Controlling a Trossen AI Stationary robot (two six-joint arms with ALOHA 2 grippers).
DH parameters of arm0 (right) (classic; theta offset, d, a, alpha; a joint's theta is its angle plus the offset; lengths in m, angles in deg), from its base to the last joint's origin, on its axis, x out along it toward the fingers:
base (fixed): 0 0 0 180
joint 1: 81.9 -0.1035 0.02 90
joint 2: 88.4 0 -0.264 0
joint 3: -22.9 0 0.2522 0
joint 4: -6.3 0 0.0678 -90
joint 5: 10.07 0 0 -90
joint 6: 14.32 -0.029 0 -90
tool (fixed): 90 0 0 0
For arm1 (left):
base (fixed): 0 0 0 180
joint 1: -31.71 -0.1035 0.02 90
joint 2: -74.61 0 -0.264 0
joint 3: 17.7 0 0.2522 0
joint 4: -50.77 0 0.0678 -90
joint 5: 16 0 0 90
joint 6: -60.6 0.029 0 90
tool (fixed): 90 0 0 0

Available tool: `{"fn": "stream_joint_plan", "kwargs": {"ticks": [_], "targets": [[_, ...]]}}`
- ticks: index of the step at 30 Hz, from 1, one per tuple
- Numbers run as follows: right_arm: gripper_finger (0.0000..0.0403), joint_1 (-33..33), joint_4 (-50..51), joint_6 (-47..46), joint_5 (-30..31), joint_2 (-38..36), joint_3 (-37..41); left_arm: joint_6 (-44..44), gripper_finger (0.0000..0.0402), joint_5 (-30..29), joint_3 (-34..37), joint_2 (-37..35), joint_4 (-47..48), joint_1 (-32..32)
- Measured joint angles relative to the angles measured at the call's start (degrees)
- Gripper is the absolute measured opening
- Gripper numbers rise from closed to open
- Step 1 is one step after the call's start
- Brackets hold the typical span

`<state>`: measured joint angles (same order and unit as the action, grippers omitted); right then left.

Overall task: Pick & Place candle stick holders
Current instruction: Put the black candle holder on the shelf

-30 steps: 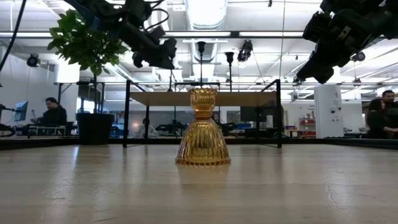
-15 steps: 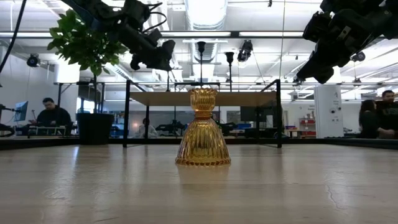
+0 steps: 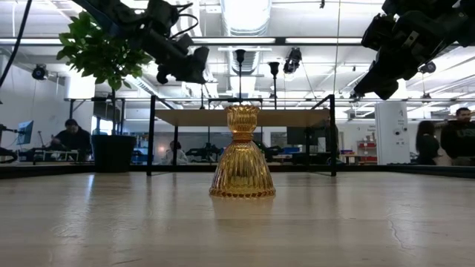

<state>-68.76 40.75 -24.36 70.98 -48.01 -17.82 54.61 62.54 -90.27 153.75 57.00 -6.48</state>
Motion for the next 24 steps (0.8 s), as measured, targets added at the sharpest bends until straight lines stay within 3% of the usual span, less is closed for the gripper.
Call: {"fn": "stream_joint_plan", "kwargs": {"ticks": [24], "targets": [[0.0013,0.01,0.02,0.02,0.02,0.01,0.00,2.99,0.0018,0.93,0.04,2.35,-3.05,-0.56]]}}
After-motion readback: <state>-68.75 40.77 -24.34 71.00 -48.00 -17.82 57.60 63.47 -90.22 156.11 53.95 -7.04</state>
